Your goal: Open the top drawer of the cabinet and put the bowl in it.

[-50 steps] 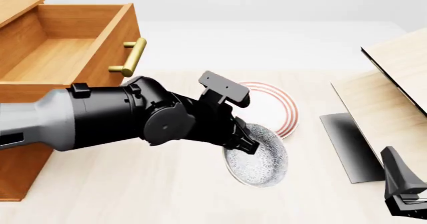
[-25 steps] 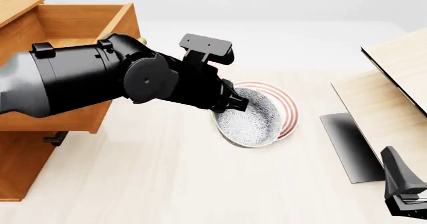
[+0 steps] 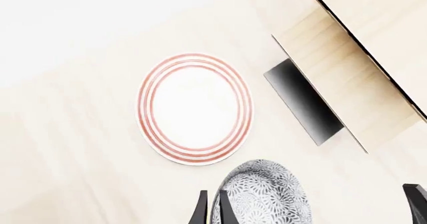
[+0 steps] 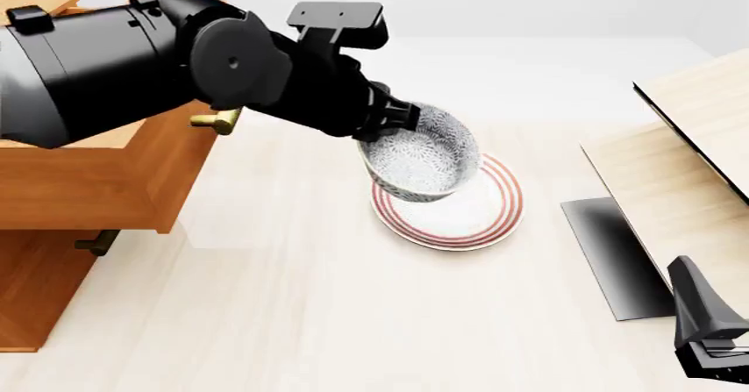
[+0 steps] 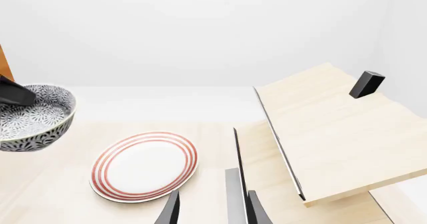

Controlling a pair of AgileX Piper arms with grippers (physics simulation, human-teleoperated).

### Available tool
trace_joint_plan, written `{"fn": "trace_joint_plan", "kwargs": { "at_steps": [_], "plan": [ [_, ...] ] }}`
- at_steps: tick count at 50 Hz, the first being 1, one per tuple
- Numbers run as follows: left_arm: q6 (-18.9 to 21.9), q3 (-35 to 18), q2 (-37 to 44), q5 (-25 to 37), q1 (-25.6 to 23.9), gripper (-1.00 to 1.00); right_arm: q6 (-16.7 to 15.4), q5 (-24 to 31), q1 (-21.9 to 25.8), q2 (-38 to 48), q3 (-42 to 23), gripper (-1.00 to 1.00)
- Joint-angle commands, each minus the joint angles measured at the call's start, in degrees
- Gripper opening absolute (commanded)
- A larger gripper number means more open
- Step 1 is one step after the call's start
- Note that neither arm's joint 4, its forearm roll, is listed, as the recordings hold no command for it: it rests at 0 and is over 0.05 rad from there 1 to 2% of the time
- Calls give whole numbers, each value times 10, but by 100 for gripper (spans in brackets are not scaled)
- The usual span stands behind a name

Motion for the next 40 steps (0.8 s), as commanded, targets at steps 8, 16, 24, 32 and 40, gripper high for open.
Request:
{"fn": "trace_joint_plan", "kwargs": {
  "at_steps": [8, 16, 24, 32, 40],
  "plan": [
    [13, -83, 0, 63, 33, -100, 1, 0, 0, 0, 0, 100],
    [17, -105, -13, 86, 51, -100, 1, 0, 0, -1, 0, 100],
    [22, -138, -10, 109, 65, -100, 0, 0, 0, -1, 0, 100],
    [19, -175, -8, 130, 80, -100, 0, 0, 0, -1, 0, 100],
    [12, -199, -8, 141, 96, -100, 0, 0, 0, -1, 0, 100]
  ]
}}
